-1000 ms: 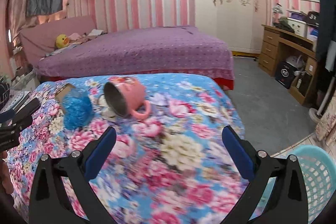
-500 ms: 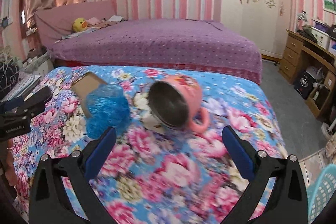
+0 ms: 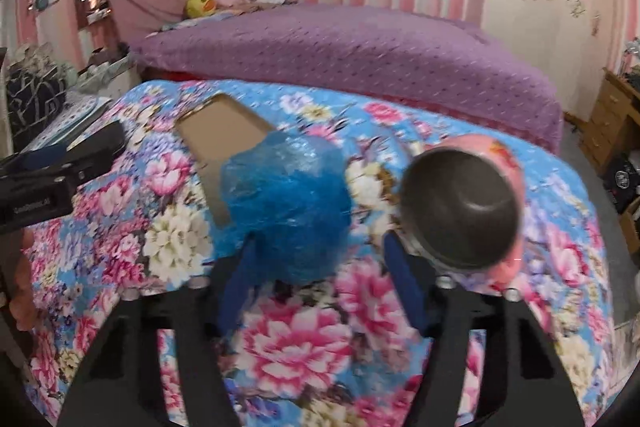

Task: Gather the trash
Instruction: 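Grasp the blue plastic bag with the right tool, then grasp the brown cardboard tube with the left tool, then carry the cardboard tube and blue bag over the blue basket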

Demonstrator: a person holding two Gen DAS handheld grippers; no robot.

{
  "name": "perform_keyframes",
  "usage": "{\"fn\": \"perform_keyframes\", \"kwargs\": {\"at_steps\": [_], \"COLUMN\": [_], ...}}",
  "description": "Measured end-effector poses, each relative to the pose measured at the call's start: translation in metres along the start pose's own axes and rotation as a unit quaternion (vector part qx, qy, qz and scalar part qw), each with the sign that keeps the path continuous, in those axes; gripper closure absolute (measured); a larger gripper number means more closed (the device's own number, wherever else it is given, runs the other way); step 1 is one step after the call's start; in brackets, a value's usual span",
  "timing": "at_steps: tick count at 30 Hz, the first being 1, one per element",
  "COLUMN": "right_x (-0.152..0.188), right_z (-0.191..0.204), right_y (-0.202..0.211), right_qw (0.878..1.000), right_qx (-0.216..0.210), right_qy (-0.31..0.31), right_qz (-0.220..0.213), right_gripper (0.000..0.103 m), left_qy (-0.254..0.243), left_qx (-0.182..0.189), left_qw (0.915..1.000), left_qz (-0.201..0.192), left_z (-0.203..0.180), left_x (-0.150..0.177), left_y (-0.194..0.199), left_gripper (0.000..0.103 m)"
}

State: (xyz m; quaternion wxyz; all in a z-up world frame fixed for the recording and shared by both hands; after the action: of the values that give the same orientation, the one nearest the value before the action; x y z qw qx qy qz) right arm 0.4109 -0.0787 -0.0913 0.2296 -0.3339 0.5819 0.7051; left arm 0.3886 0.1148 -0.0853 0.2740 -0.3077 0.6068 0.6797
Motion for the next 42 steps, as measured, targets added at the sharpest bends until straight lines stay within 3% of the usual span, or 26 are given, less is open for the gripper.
{"fn": "perform_keyframes", "kwargs": {"at_steps": [2,5,12,23,25,28,30,32,36,42], "right_x": [0.002,0.002,0.0,0.014,0.015,0.019,0.022,0.025,0.029,0.038], "right_z": [0.007,0.011,-0.02,-0.082,-0.088,-0.095,-0.096,-0.1,-0.107,-0.106], "right_y": [-0.001,0.002,0.037,0.066,0.069,0.073,0.074,0.077,0.084,0.098], "right_qw": [1.0,0.999,0.999,0.996,0.996,0.996,0.996,0.996,0.996,0.996], "right_qx": [-0.029,-0.039,-0.014,0.017,0.022,0.029,0.033,0.037,0.042,0.041], "right_qy": [0.004,0.006,-0.026,-0.066,-0.067,-0.066,-0.064,-0.064,-0.066,-0.064], "right_qz": [0.005,-0.002,-0.043,-0.048,-0.048,-0.047,-0.046,-0.045,-0.049,-0.055], "right_gripper": [0.075,0.089,0.091,0.091,0.091,0.091,0.091,0.091,0.091,0.091], "left_qy": [-0.003,-0.002,-0.007,-0.032,-0.045,-0.061,-0.079,-0.089,-0.077,-0.072], "left_qx": [0.001,0.007,0.042,0.098,0.106,0.137,0.142,0.142,0.156,0.155], "left_qw": [1.0,1.0,0.9991,0.9946,0.9933,0.9886,0.9864,0.9854,0.9844,0.9852], "left_qz": [0.001,-0.002,-0.002,0.012,0.013,0.018,0.024,0.03,0.024,-0.002], "left_z": [-0.002,-0.009,-0.045,-0.113,-0.123,-0.139,-0.148,-0.153,-0.152,-0.149], "left_x": [0.0,-0.001,-0.005,-0.002,0.0,0.002,0.006,0.009,0.01,0.014], "left_y": [0.0,0.002,0.005,-0.012,-0.013,-0.012,-0.013,-0.012,0.0,0.037], "left_gripper": [0.006,0.006,0.006,0.007,0.014,0.038,0.066,0.083,0.101,0.102]}}
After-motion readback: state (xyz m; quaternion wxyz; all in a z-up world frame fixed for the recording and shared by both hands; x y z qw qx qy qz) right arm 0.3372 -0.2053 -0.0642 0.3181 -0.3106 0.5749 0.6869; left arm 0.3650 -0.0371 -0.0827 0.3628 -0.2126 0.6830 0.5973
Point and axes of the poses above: each gripper's, at about its wrist camera, not at the fingertips, and y roughly against the way its jaws point, z to its left, x to its underside, the point moved 8 cm from there along -y, roughly the way its jaws point, and after that the axes turned 4 degrees about -y, right-handed, at the moved point
